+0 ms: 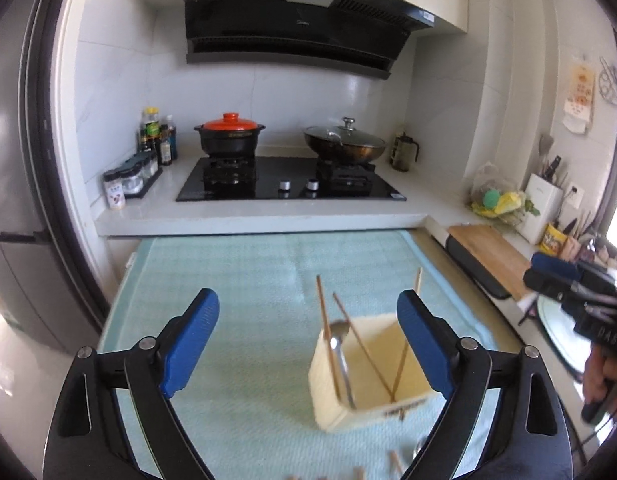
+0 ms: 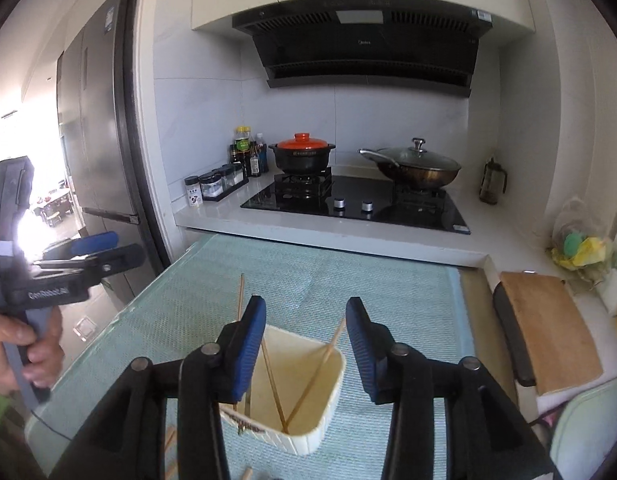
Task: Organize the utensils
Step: 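Move both tools back over the remaining chopsticks and spoon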
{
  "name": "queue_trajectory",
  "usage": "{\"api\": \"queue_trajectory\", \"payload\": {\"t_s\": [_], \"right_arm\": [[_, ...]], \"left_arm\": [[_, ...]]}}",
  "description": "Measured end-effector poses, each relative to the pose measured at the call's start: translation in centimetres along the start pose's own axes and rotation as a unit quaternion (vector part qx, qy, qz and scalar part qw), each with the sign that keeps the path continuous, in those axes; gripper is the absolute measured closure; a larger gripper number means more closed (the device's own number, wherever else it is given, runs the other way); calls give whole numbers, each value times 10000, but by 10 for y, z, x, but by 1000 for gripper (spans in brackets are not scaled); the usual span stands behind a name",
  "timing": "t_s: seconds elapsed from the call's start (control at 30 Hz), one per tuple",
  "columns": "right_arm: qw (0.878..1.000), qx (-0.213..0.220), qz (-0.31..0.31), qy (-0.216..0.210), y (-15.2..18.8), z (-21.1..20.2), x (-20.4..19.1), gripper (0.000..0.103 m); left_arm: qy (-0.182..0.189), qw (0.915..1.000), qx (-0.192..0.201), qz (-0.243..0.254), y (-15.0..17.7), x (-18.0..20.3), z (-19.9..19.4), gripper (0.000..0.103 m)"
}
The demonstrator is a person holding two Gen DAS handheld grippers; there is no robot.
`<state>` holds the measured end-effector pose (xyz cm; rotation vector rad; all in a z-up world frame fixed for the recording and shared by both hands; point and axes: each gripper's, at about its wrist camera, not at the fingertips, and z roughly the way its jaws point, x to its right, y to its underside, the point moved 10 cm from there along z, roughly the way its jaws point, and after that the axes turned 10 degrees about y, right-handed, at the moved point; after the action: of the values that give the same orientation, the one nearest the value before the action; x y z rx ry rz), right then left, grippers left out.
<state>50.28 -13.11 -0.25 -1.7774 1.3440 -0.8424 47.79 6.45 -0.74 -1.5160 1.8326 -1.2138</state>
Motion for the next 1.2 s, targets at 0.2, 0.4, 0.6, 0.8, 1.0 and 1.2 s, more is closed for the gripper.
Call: {"api": "queue_trajectory", "payload": {"t_s": [0.2,0.4,0.6,0.8,1.0,1.2], "right_arm": [[9989,-70,-340,300,62,-82,20,53],[9954,-515,-473,660,177,-129,18,50],[9907,-1029,-150,874,291,-135,-6,49],[9908,-1186,-59,652,318,-119,-33,49],[9923,-1046,-164,637,310,-114,-49,49],[9918,-1124,-113,602,313,-108,-52,49]], "left_arm": [[-184,9954,-861,370,99,-6,-88,7],[-514,9886,-1387,263,214,-5,-134,5],[-517,9863,-1469,-545,294,6,-110,5],[-537,9837,-1608,-597,322,14,-58,5],[-691,9809,-1766,-443,329,10,-25,5],[-770,9763,-1922,-624,339,-2,-13,5]]}}
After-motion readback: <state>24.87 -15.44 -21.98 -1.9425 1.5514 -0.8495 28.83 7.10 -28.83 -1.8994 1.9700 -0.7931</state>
